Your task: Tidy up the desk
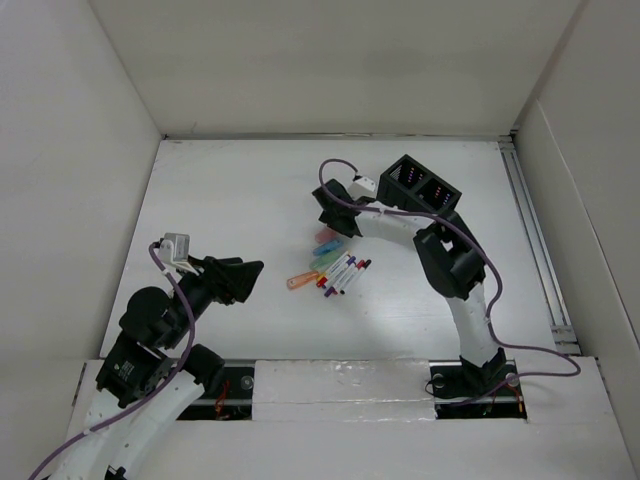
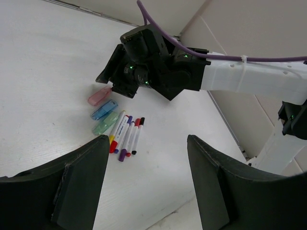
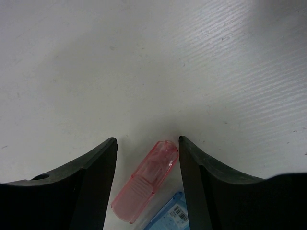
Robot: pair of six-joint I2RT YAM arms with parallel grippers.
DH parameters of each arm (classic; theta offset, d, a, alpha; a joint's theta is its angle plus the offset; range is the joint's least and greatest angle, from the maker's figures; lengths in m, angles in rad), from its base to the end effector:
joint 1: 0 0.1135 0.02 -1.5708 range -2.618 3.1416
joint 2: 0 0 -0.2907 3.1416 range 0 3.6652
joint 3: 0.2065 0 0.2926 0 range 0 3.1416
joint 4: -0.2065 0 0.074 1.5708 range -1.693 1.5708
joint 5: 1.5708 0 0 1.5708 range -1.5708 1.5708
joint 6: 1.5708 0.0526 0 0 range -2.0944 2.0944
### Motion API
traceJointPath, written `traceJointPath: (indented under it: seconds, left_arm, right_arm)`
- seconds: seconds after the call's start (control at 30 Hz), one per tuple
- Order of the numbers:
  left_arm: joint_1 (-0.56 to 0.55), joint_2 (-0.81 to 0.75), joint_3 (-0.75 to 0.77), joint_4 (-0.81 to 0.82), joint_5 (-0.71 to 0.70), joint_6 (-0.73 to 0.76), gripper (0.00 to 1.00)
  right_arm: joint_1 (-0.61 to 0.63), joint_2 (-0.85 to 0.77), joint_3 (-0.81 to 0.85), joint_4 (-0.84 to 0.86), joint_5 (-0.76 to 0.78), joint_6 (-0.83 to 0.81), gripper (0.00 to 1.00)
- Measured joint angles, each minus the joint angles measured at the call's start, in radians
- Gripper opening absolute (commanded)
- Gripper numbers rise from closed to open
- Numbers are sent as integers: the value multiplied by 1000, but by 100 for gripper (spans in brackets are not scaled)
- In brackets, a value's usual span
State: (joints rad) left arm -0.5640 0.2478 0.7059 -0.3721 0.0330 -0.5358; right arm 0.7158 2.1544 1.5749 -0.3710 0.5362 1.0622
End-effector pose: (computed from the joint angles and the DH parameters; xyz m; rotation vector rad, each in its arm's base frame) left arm 0.0790 -0.0520 0.3761 0.0498 1.5523 -0.9063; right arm 0.4115 0.3222 0.1524 0.6071 2.2727 0.1774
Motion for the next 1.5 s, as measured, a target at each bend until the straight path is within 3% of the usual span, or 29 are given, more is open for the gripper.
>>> traceJointPath:
  seconds: [0.37,0.87,0.97,1.17,1.27,1.33,1.4,1.5]
  left_arm:
    - [0,-10,-5,6,1,0,63]
    - [0,-15,-5,9,1,0,63]
    - [0,-15,-5,9,1,0,63]
    - [0,-15,-5,9,1,0,63]
    - [0,-15,-5,9,1,0,63]
    - [0,-15,-5,9,1,0,63]
    - [0,-15,-5,9,1,0,63]
    - [0,-15,-5,9,1,0,63]
  right_arm:
    - [14,-47,-84,-3,89,19,65]
    - [58,-33,-51,-17,40,19,60]
    - [57,-14,-21,-16,19,19,58]
    - [44,61,90,-38,-3,18,37]
    - [43,85,131,-54,0,14,39]
    - [43,97,153,-60,3,8,51]
    - [43,99,164,-73,4,-2,55]
    - [43,103,178,-98,8,-18,53]
